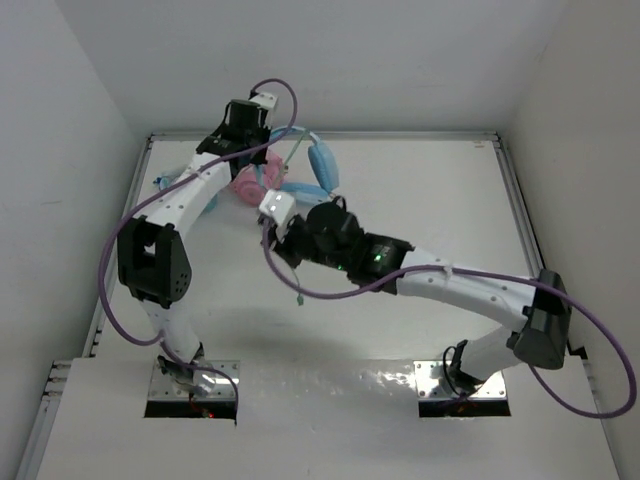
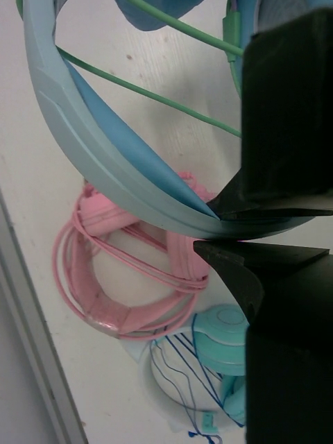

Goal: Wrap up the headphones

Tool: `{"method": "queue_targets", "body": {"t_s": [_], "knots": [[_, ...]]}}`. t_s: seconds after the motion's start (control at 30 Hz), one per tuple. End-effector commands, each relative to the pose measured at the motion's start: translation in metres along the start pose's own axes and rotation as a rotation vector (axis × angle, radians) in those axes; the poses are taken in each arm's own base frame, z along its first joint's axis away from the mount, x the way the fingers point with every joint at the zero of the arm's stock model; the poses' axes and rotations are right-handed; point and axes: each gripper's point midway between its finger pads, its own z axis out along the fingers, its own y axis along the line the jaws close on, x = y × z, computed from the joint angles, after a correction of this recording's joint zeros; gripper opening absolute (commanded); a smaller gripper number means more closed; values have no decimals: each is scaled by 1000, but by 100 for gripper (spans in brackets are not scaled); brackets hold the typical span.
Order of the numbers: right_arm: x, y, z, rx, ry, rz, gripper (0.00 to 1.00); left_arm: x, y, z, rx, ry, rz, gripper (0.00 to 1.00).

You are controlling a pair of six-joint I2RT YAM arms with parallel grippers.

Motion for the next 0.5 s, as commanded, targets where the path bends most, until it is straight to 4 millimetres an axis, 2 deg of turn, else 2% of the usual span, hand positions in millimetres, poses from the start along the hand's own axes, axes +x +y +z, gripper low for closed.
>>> {"method": "queue_targets", "body": {"t_s": [0.0, 0.03, 0.07, 0.13, 0.23, 0.3, 0.33, 0.4, 0.43, 0.47], "knots": [[-44, -82, -37, 247, -38, -50, 0, -52, 5, -31, -60, -214, 59, 0], [-51, -94, -43, 281, -42, -56, 0, -51, 3, -32, -65, -223, 96, 0], [-64, -108, -52, 320, -44, -91, 0, -40, -4, -31, -57, -204, 121, 0], [-74, -135, -68, 429, -29, -127, 0, -38, -6, -37, -54, -208, 142, 0], [-84, -161, -85, 549, 2, -193, 0, -31, -13, -42, -11, -196, 180, 0], [-84, -180, -98, 640, 38, -246, 0, -26, -17, -49, 14, -192, 195, 0], [-80, -200, -110, 716, 64, -252, 0, -27, -17, -56, 22, -200, 198, 0], [-79, -219, -121, 776, 76, -245, 0, -17, -22, -60, 60, -173, 223, 0], [-75, -240, -134, 837, 94, -240, 0, -17, -26, -68, 91, -179, 230, 0], [-71, -253, -141, 876, 104, -239, 0, -15, -29, -72, 106, -176, 240, 0]]}}
